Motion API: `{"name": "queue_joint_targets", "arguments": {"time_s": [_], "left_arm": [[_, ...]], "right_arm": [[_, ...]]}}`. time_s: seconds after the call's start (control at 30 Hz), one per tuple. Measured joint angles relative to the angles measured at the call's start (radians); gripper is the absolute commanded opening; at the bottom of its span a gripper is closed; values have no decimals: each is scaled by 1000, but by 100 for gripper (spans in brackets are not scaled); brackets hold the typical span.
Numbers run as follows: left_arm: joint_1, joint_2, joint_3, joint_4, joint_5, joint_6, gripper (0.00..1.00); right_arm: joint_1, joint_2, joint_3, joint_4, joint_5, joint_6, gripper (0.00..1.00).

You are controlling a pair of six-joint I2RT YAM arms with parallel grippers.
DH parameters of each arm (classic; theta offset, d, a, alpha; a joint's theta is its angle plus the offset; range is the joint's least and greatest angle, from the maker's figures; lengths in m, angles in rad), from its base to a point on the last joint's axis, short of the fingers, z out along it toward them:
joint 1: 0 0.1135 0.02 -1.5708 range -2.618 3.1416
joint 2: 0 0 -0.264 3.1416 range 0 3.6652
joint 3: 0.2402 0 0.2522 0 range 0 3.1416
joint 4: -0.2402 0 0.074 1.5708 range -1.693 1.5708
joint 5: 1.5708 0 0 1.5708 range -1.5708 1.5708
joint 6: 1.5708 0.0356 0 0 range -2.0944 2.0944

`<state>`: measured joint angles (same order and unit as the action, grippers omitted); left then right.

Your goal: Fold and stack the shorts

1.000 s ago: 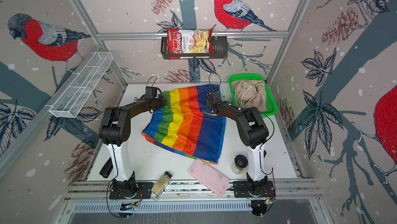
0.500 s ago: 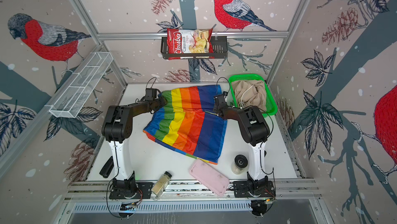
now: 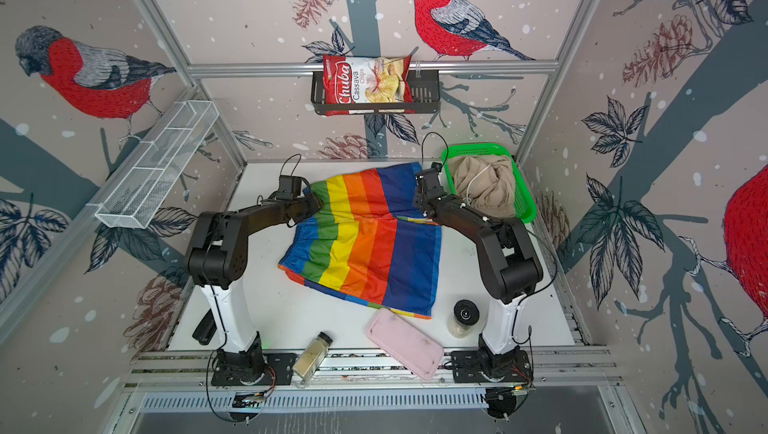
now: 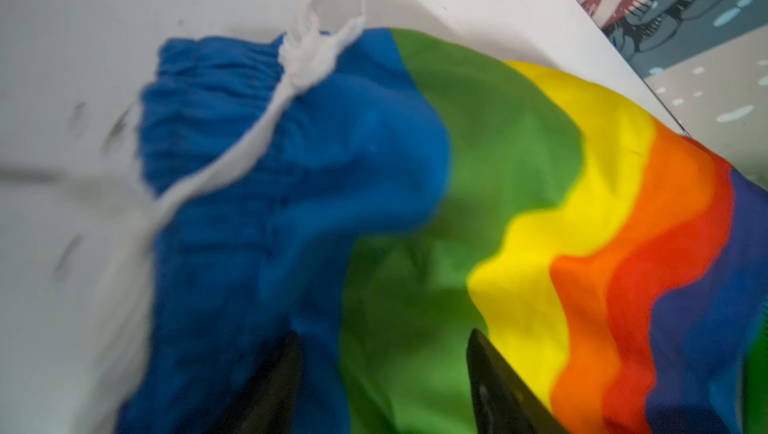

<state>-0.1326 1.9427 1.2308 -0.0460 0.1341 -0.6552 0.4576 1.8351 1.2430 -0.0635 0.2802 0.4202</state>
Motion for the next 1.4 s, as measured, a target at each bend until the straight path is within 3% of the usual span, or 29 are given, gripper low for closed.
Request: {"name": "queue_joint_targets", "arguments": {"time_s": [0.1, 0.27, 0.37, 0.4, 0.47, 0.53, 0.67, 0.77, 0.97, 1.23, 1.4], "left_arm": [[-3, -109, -14, -42, -20, -1, 67], [-3, -337, -123, -120, -93, -11, 67], [-8, -468, -210, -174, -120, -18, 54], [-12, -508, -241, -191, -133, -17, 43], [-22, -578, -301, -248, -142, -14, 35], [-27, -632, -354, -298, -156, 1, 35], [-27, -718, -454, -398, -163, 1, 57], [-28, -753, -512, -449, -161, 1, 62], [-28, -767, -569, -481, -158, 1, 61], [-28, -722, -630, -443, -133, 0, 59], [-28, -691, -668, -400, -124, 0, 52]], "right_arm": [[39, -50, -55, -24, -11, 6, 25], [94, -178, -171, -117, -61, 29, 35], [108, -259, -239, -202, -84, 31, 42], [113, -285, -261, -246, -85, 31, 42], [129, -321, -294, -327, -98, 31, 43], [157, -360, -330, -400, -103, 31, 44], [246, -433, -381, -542, -119, 53, 50], [317, -444, -392, -607, -135, 76, 51], [457, -426, -422, -685, -199, 102, 52], [525, -396, -460, -718, -282, 115, 61], [534, -371, -476, -729, -299, 127, 63]]}}
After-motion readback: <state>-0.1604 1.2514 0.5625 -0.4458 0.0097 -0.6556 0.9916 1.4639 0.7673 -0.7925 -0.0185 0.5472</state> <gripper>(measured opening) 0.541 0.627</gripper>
